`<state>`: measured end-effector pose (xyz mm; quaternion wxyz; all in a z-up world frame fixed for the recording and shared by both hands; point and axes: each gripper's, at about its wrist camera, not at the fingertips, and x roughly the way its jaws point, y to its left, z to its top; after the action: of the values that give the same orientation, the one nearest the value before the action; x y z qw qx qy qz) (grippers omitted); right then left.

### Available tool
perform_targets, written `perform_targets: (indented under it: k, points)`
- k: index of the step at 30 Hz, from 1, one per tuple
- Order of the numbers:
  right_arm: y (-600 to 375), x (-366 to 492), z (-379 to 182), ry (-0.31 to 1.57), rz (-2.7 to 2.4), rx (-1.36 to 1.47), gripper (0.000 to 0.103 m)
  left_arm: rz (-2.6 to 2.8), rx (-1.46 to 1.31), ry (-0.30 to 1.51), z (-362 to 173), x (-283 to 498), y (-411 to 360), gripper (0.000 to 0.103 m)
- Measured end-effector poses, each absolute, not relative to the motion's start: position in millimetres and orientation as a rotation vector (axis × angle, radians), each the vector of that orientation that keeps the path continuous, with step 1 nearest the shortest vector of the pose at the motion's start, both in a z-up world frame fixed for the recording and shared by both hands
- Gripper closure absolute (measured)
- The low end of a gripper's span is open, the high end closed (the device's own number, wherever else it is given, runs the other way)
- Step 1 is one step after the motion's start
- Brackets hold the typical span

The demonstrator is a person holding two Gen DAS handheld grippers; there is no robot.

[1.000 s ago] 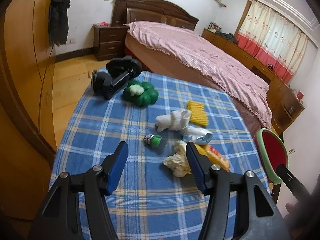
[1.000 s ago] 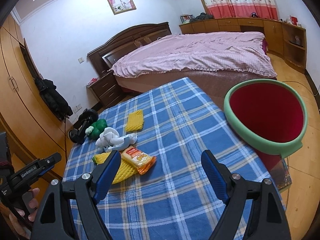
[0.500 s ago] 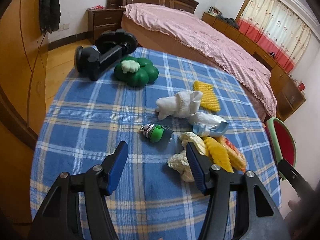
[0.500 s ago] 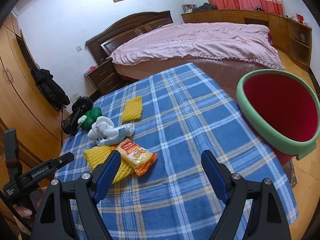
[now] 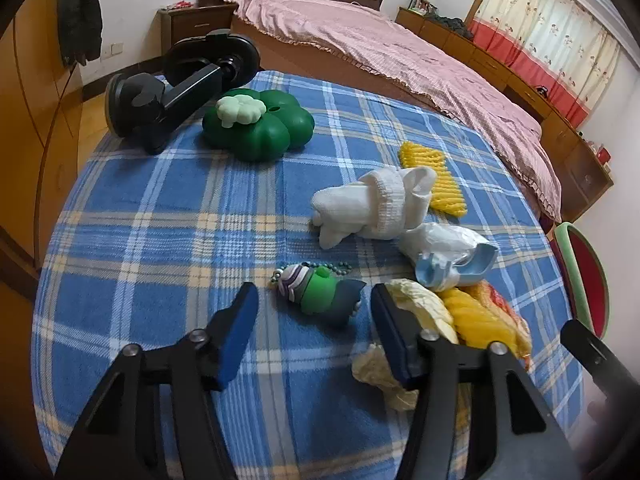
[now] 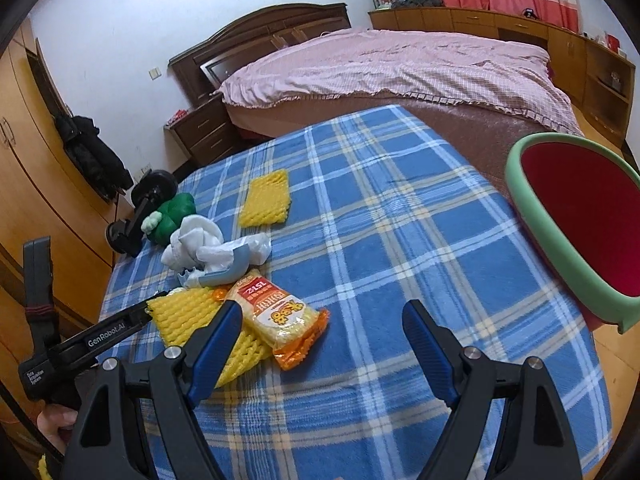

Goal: Collect trash
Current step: 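Grasp the orange snack bag with the right tool while the left tool grasps the green toy figure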

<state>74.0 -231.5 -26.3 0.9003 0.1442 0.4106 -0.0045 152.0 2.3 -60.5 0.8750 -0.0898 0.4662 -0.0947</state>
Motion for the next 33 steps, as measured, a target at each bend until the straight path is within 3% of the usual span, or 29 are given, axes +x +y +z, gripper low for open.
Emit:
perform_targets:
  k: [3,9,23,33]
  points:
    - [-221.6,81.0,-31.6,0.869,-0.007,0.266,0.019,-0.230,-0.195,0.959,-64.2,153.7,3.2,0.058]
    - [-205.3,99.4,-39.1,0.903,0.010,0.220,0.022,-0.262,-0.171,0.926,-63.4,157.0,1.4,0.059]
    - [-188.9,106.2,-55.1,0.941,0.042,0.167,0.044,-0.313,-0.244,0.909,-57.7,148.8,12.4,0.059]
    - [-208.8,79.8,-51.8,0.933,-0.032,0.196,0.047,-0.273,-0.263,0.834,-25.7,113.0,18.8,0.059]
